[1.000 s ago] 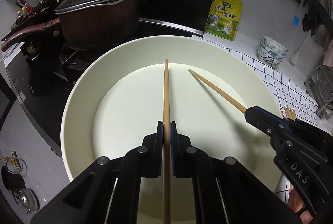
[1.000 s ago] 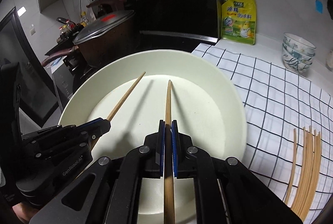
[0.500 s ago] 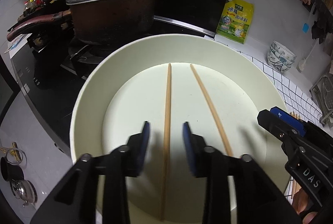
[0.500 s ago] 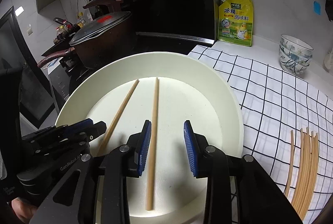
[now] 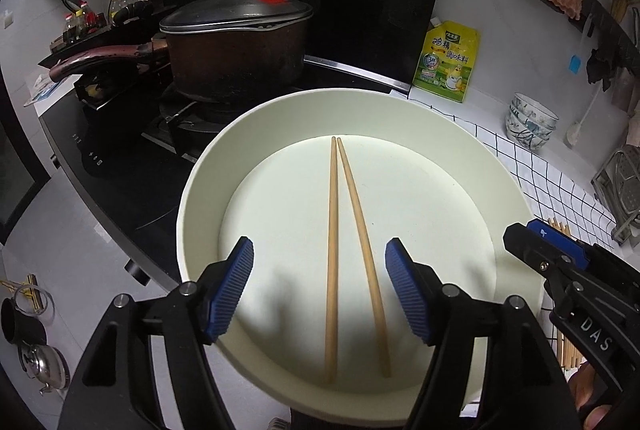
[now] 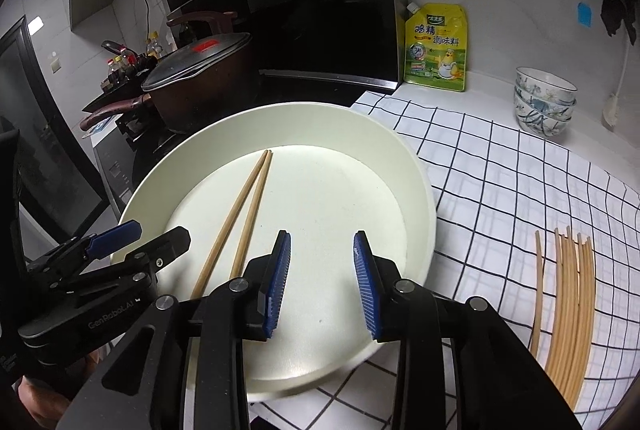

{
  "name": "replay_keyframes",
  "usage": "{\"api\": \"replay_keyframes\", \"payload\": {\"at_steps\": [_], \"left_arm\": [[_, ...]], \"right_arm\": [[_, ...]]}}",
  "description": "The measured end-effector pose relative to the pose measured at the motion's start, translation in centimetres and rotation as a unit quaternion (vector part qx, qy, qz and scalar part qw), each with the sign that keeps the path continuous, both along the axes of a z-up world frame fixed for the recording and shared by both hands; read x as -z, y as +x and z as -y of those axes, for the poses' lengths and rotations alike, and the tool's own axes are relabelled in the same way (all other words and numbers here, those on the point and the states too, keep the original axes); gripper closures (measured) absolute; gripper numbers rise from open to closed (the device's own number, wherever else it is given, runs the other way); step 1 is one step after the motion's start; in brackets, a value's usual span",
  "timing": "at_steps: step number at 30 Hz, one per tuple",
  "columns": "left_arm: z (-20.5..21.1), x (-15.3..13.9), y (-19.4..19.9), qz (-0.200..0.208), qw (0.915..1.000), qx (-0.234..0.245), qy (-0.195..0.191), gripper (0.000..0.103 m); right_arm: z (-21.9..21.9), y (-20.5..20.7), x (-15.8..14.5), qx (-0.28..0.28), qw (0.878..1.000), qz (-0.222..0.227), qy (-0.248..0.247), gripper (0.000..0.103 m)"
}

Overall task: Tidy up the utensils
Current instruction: 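Move both open tools back over the remaining chopsticks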

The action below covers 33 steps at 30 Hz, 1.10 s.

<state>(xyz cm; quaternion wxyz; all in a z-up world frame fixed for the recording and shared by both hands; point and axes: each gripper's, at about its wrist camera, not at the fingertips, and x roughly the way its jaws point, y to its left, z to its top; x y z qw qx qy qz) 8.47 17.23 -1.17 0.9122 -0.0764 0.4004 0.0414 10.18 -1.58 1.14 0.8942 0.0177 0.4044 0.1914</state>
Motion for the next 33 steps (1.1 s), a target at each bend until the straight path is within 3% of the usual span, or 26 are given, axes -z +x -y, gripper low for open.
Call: {"api": "replay_keyframes", "payload": {"at_steps": [9, 18, 33], "left_arm": [[1.5, -1.3, -2.4, 0.02, 0.9998, 0.005, -0.007, 0.021], [5.1, -2.5, -4.0, 0.032, 0.9989, 0.034, -0.004, 0.019], [14.3, -2.8, -6.6, 0.043, 0.9916, 0.116, -0.04, 0.014]], "right_arm": [[2.0, -2.6, -1.0, 0.015, 1.0, 0.012, -0.001, 0.062], [6.3, -5.2, -2.1, 0.049, 0.998, 0.028, -0.005, 0.058], [18.3, -9.6, -0.9, 0.152, 0.988, 0.016, -0.024, 0.051]]}}
